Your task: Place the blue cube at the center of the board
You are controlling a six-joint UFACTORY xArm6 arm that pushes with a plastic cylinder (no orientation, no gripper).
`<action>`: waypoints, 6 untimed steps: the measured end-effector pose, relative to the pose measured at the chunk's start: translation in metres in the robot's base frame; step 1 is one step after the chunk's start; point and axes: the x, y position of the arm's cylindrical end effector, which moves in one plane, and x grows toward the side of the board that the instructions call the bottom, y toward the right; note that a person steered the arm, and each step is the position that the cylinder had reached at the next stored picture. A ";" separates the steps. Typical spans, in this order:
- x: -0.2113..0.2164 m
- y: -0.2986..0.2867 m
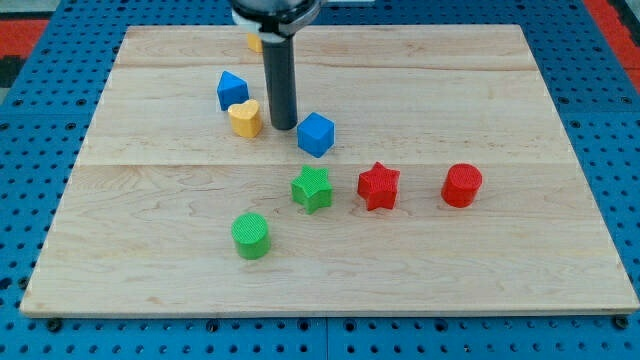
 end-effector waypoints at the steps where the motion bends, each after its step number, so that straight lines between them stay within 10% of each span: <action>1: 0.032 -0.030; 3: 0.026 0.047; 6: -0.006 -0.222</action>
